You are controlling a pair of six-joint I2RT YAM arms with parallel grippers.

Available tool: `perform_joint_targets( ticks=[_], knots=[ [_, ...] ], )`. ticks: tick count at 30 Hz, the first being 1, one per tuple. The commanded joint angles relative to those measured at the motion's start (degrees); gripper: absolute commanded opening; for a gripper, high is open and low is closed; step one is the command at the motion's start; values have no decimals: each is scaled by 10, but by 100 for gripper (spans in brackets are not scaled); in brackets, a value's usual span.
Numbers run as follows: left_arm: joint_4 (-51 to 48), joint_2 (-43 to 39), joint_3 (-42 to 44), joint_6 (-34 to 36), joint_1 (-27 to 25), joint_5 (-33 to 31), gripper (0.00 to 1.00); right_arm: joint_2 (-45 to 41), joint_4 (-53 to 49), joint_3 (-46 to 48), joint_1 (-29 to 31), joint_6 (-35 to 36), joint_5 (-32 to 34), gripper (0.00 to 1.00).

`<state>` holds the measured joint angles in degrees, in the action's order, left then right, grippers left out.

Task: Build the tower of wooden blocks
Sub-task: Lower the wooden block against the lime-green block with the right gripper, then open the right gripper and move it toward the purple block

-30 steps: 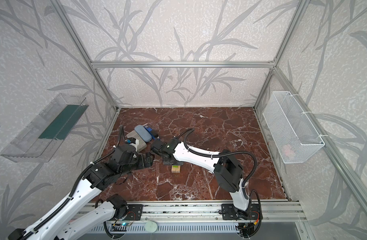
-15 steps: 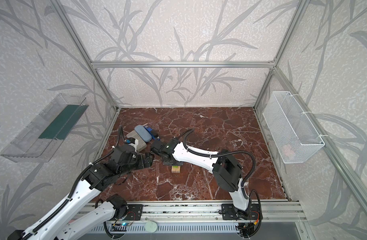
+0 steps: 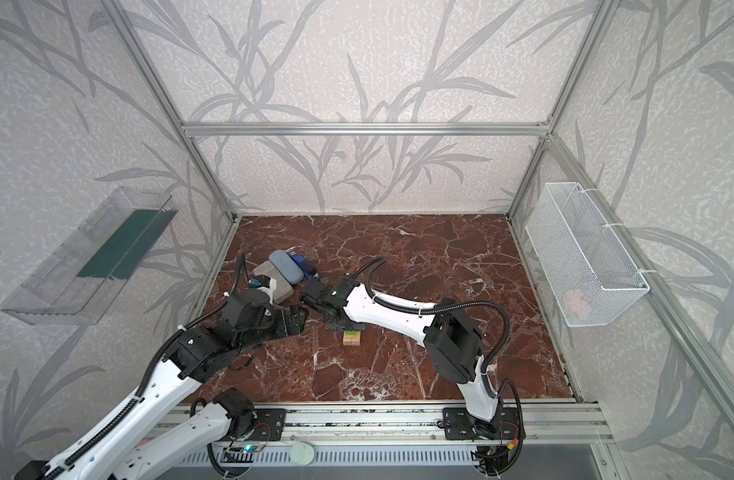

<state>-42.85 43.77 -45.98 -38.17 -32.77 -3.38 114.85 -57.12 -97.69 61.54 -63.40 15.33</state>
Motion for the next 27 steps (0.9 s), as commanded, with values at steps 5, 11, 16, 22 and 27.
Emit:
perform_joint_targets(
  ticks=[5,11,16,22,27],
  knots=[
    [-3,-9,4,-4,3,-11,99,6,-13,-18,-3,1,3,39],
    [-3,-9,-3,-3,3,-10,99,-2,-19,-28,-3,7,4,48],
    [-8,-9,-13,2,3,-10,99,-26,-27,-33,-3,17,7,60],
    [-21,-8,-32,16,3,-10,99,-72,-29,-32,-3,54,10,71],
    [-20,-5,-44,30,3,-3,99,-113,-4,-15,-12,106,1,78]
  ],
)
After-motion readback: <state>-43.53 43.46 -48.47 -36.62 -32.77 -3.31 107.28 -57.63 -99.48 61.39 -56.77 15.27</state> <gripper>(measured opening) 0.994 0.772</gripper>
